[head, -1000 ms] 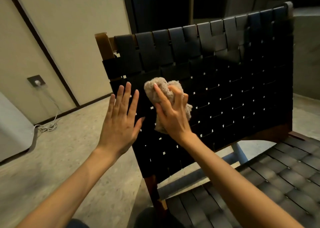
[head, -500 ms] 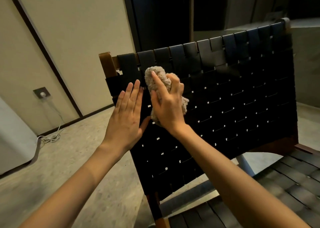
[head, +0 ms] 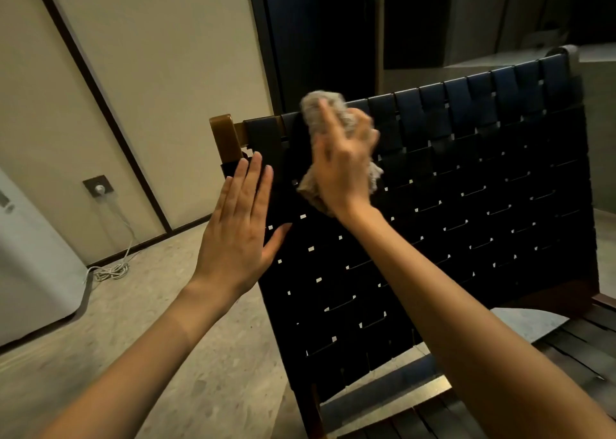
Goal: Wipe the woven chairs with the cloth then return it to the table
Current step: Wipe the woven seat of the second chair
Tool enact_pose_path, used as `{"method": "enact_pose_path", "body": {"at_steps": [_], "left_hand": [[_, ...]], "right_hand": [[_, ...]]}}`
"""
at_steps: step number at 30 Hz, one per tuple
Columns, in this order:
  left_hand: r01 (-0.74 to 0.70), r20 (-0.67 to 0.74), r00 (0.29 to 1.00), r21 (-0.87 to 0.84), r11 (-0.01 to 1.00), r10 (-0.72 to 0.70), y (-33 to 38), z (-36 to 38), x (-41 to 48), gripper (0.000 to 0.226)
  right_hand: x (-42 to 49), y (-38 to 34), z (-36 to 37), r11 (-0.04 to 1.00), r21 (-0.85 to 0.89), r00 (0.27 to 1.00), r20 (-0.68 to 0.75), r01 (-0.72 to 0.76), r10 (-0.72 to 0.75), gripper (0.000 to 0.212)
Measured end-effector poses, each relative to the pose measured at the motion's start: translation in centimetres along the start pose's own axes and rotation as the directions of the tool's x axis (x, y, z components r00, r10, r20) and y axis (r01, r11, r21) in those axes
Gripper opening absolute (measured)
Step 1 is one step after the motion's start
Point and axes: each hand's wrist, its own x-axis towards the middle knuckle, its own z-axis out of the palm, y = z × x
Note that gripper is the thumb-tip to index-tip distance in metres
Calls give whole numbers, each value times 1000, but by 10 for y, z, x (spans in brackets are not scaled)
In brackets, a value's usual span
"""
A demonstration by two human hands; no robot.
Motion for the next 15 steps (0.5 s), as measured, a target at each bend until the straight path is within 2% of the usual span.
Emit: {"method": "enact_pose_path", "body": {"at_steps": [2, 4, 5, 6, 8, 9, 10, 12, 14, 15], "left_hand": [[44, -19, 999, -30, 999, -45, -1, -1, -6, 76], [56, -14, 998, -47, 997, -57, -4, -1, -12, 76], [58, -13, 998, -51, 997, -59, -5, 0, -15, 75], [64, -14, 998, -56, 996, -65, -7, 0, -17, 74], [75, -21, 997, -69, 995, -77, -9, 0, -22, 74], [76, -26, 997, -74, 994, -78, -10, 1, -24, 75], [78, -29, 996, -76, 994, -81, -11, 1, -27, 75], [94, -33, 995, -75, 993, -97, -15, 1, -34, 74], [121, -33, 992, -61, 991, -123, -21, -1, -39, 71], [132, -32, 991, -44, 990, -133, -25, -3, -41, 70]], "right_hand": [[-3, -11, 4, 975, 14, 974, 56, 221, -222, 47], [1, -2, -3, 945, -24, 942, 97, 326, -322, 48], [3, 7, -6, 949, -38, 946, 102, 313, -308, 49], [5, 14, -9, 971, -38, 969, 85, 236, -232, 49], [8, 13, -8, 1000, -6, 1000, 12, -21, 21, 49], [7, 4, -3, 995, 13, 995, -12, -100, 101, 49], [6, -10, 3, 994, 34, 994, -10, -105, 106, 49], [1, -41, 15, 991, 108, 995, 60, 74, -81, 48], [-4, -66, 24, 943, 159, 938, 141, 293, -316, 45], [-4, -73, 27, 921, 165, 912, 160, 352, -378, 43]]}}
